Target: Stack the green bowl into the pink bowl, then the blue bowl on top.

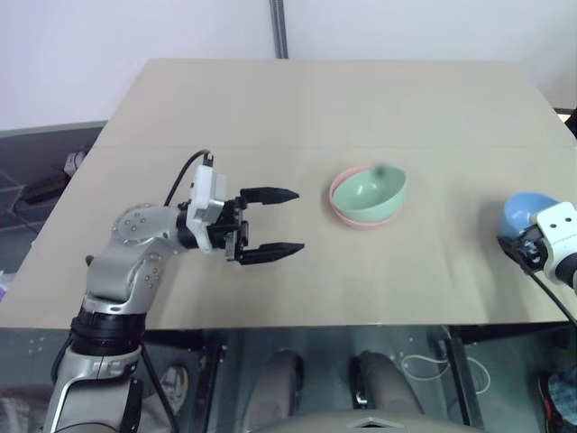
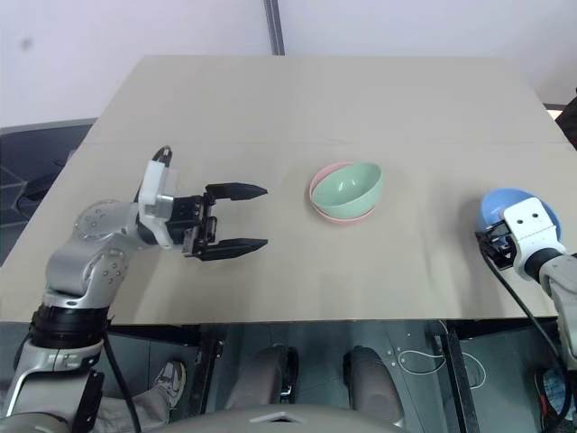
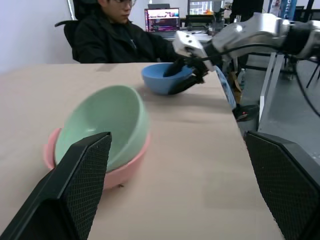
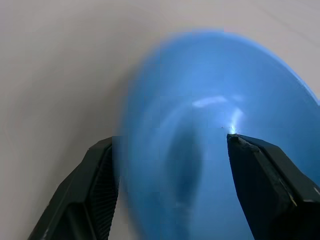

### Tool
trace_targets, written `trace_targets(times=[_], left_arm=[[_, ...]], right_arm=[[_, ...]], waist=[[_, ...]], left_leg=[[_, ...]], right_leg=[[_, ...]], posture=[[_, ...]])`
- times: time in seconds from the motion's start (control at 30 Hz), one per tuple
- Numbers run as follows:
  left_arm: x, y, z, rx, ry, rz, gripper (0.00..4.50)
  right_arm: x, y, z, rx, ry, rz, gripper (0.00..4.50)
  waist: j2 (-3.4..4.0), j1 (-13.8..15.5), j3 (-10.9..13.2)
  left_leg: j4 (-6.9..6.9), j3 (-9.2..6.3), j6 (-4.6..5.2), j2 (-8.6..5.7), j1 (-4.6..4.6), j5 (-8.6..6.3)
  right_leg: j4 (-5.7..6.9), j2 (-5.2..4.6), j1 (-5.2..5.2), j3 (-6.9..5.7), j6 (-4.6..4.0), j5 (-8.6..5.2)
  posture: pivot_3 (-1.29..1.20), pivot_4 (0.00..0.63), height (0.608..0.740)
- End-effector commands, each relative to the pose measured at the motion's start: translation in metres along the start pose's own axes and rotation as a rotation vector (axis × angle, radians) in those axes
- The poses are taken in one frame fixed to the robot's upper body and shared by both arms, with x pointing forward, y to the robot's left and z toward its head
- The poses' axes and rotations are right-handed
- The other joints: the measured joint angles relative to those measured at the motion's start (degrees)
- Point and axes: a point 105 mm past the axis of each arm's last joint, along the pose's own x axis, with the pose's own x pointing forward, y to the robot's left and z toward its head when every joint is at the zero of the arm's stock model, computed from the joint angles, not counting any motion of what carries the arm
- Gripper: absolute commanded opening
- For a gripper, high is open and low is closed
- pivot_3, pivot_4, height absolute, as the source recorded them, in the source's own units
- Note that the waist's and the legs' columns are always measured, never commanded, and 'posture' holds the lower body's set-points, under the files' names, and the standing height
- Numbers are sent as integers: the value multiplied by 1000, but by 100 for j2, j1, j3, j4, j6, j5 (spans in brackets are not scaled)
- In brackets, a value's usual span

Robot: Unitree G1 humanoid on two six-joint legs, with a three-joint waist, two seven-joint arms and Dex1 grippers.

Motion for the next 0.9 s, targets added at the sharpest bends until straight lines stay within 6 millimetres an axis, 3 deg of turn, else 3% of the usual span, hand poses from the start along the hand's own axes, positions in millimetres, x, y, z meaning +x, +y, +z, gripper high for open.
trace_targets(times=[0.03,0.13,0.2,0.3,0.33,0.43,0.6,0.73,0.9], left_arm=[[-3,-1,15,55,-12,18,4500],[-4,0,15,59,-5,35,4500],[-5,0,14,57,-6,40,4500],[-7,1,12,59,-7,67,4500],[-8,3,11,62,-5,82,4500],[-11,6,8,61,-6,127,4500],[-13,7,4,49,-10,174,4500],[-18,4,4,32,-16,192,4500],[-26,1,7,-12,-28,215,4500]], right_arm=[[3,-2,5,-10,-15,27,2344],[4,-2,12,-38,-29,24,793],[4,-5,18,-91,-42,1,18],[-2,-4,41,-173,-118,0,18],[-5,3,58,-182,-184,26,18],[-21,46,119,-223,-434,203,18],[-36,110,182,-250,-664,416,18],[-29,159,202,-297,-717,570,18],[4,188,186,-355,-630,641,18]], waist=[[1,3,0],[2,-7,-1],[1,-15,-1],[2,-15,-1],[2,-15,-1],[8,-56,3],[6,-121,4],[4,-92,5],[1,-23,4]], left_leg=[[0,-3,0,0,0,0],[-5,-3,0,2,2,0],[-4,1,0,2,3,0],[-5,9,0,2,8,0],[-7,9,0,2,7,0],[-9,10,0,11,10,0],[-16,5,-1,21,26,0],[-16,1,-1,11,18,-1],[-15,0,-1,7,7,-1]], right_leg=[[0,1,0,0,0,0],[2,3,0,1,0,0],[1,3,0,1,0,0],[1,2,1,2,0,0],[2,1,0,2,0,0],[3,-3,-2,7,0,0],[4,-2,8,5,-1,1],[-1,-10,6,3,-1,1],[-7,-23,-3,1,-2,1]], posture=[[0,150,740],[0,150,740],[0,150,740],[0,150,740],[0,150,740],[0,150,740],[0,150,740],[0,150,740],[0,150,740]])
